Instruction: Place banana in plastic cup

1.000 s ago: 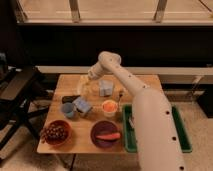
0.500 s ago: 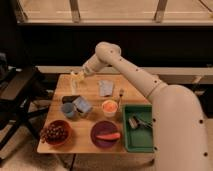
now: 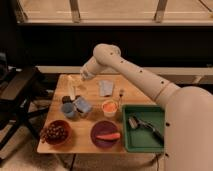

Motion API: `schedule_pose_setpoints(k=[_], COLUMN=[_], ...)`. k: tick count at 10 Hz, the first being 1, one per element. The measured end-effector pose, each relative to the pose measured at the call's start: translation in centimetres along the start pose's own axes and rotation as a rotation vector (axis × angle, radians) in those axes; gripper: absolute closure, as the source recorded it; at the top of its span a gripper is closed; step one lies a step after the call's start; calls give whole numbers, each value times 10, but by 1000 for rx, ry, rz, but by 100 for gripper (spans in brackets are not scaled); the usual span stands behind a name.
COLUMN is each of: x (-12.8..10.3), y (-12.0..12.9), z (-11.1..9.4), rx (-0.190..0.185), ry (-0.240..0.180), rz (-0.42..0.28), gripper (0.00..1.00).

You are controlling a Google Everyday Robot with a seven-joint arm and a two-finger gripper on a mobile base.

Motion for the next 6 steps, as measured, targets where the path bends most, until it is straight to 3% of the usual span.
schedule_pose_setpoints(k=[2, 4, 6], x=[1, 3, 7], y=[1, 18, 49], z=[3, 22, 54], rx=[-13, -48, -95], ry=[20, 64, 113], rz=[-7, -14, -6], gripper=[100, 100, 100])
